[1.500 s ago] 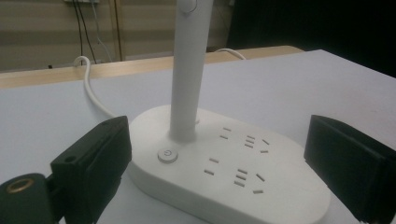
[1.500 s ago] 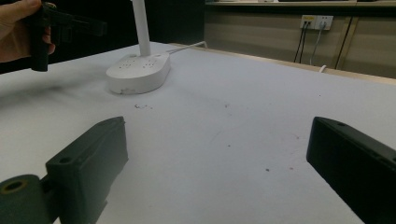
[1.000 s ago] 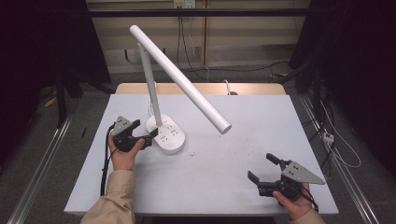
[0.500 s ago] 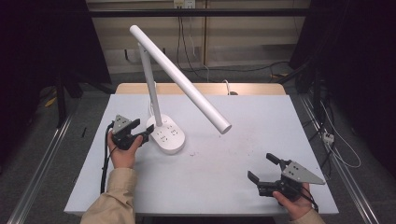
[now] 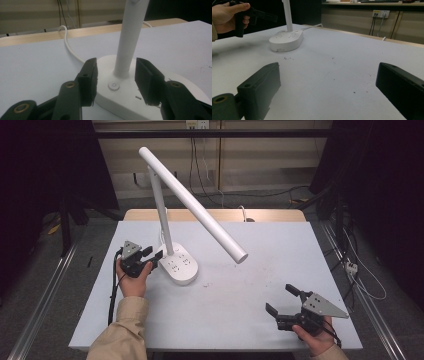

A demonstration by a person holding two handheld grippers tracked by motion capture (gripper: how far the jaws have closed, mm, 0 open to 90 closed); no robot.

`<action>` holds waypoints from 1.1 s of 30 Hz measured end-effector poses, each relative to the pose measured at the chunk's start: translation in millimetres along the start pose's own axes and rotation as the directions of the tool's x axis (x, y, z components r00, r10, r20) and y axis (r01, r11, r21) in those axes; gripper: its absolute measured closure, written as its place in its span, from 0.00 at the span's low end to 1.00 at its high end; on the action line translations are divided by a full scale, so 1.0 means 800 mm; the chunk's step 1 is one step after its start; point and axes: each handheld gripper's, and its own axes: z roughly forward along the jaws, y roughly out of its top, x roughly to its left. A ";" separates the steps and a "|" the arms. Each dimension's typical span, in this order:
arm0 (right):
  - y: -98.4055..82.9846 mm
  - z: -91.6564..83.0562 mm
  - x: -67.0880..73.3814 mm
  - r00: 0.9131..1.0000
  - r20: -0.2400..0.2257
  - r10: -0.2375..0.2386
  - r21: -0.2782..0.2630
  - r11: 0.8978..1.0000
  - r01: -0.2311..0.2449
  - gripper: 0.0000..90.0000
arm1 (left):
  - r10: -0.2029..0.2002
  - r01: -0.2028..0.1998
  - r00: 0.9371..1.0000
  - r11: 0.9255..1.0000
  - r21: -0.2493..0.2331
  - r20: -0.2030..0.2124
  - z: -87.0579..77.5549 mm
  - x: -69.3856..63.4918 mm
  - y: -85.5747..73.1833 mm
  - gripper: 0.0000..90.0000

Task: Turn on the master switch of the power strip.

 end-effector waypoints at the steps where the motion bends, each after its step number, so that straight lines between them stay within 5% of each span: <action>1: 0.000 0.000 0.000 1.000 -0.001 -0.001 0.001 1.000 0.001 0.06 | 0.000 0.000 1.000 1.000 0.000 0.000 0.000 0.000 0.000 0.61; 21: 0.000 0.000 0.000 1.000 -0.002 -0.002 0.004 1.000 0.002 0.06 | -0.008 0.008 1.000 1.000 0.021 0.003 0.010 0.003 -0.002 0.83; 33: 0.000 0.000 0.000 1.000 -0.001 -0.001 0.003 1.000 0.001 0.06 | -0.010 0.010 1.000 0.999 0.032 -0.005 0.013 0.005 -0.004 0.88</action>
